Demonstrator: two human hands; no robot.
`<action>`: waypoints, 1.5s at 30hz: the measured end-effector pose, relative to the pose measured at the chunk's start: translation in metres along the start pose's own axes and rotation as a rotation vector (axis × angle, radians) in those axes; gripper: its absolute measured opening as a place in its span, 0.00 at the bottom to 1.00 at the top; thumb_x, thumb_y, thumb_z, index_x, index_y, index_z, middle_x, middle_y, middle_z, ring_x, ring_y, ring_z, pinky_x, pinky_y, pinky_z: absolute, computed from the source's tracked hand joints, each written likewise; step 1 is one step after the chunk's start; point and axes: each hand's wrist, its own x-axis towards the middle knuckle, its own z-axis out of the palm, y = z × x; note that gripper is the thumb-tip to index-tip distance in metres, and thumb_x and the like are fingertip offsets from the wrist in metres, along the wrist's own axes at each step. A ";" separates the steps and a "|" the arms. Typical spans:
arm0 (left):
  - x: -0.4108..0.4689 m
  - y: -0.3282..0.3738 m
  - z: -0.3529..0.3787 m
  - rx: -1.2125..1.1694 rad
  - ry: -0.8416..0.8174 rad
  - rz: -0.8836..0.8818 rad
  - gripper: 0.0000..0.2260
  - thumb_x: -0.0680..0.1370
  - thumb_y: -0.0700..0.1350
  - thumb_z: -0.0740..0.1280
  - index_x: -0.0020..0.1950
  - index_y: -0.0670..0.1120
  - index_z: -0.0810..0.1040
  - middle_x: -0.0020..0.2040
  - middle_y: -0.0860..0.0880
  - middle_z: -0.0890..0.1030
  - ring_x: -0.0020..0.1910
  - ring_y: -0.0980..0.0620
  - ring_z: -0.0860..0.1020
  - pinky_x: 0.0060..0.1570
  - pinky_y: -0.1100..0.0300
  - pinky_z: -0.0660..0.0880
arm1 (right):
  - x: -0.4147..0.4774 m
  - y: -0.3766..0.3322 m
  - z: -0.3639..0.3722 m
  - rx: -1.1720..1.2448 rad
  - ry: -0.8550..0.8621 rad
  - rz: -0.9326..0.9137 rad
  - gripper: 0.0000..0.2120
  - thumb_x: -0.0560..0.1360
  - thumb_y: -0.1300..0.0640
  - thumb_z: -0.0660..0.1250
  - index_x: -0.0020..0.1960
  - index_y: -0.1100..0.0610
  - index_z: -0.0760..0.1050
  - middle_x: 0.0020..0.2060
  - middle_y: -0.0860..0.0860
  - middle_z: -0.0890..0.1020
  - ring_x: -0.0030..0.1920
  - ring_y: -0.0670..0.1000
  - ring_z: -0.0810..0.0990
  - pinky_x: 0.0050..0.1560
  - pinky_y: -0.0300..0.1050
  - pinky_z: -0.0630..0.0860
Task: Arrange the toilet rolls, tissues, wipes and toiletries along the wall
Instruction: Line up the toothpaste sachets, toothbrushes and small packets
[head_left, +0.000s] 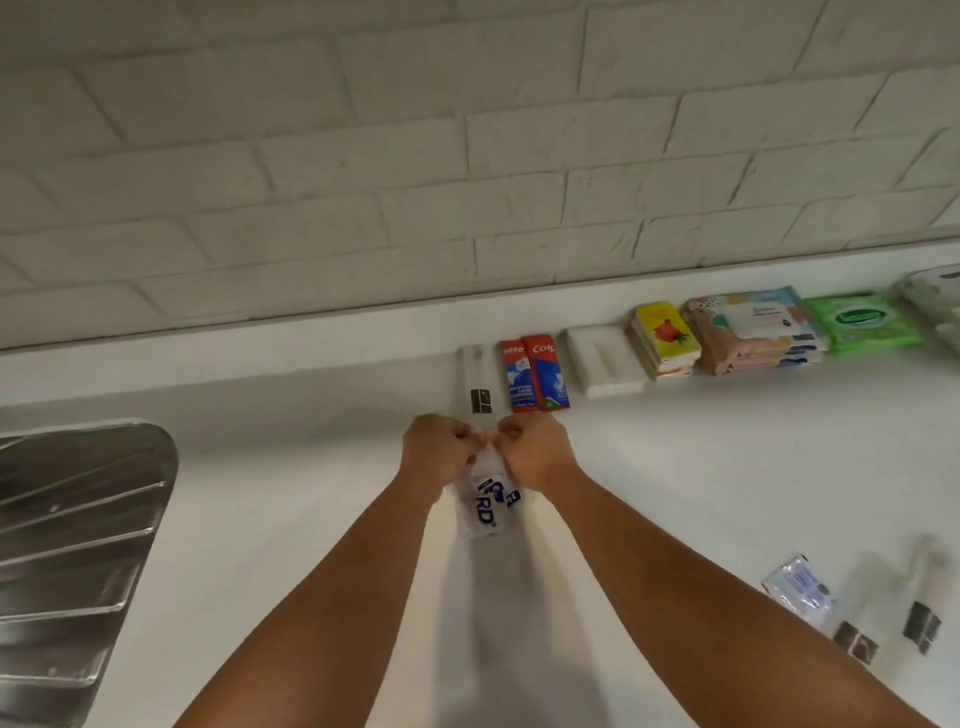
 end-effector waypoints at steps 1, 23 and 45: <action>0.003 0.000 0.000 0.039 0.009 0.023 0.08 0.73 0.44 0.76 0.39 0.40 0.84 0.32 0.43 0.83 0.30 0.48 0.80 0.40 0.53 0.80 | 0.003 0.000 0.002 -0.033 0.012 -0.002 0.09 0.78 0.56 0.63 0.41 0.54 0.79 0.39 0.48 0.79 0.43 0.50 0.78 0.36 0.36 0.69; -0.034 -0.029 0.010 0.123 0.258 0.138 0.14 0.78 0.46 0.70 0.61 0.41 0.80 0.50 0.44 0.85 0.43 0.53 0.77 0.47 0.64 0.70 | -0.017 0.012 0.012 -0.031 0.099 0.167 0.15 0.77 0.52 0.68 0.61 0.55 0.77 0.55 0.53 0.81 0.50 0.54 0.82 0.52 0.47 0.82; -0.153 0.037 0.144 0.231 0.023 0.503 0.08 0.79 0.42 0.67 0.56 0.46 0.83 0.52 0.49 0.84 0.48 0.52 0.81 0.54 0.59 0.77 | -0.143 0.118 -0.117 -0.130 0.206 -0.037 0.12 0.78 0.58 0.61 0.58 0.54 0.80 0.51 0.50 0.85 0.50 0.50 0.82 0.51 0.36 0.73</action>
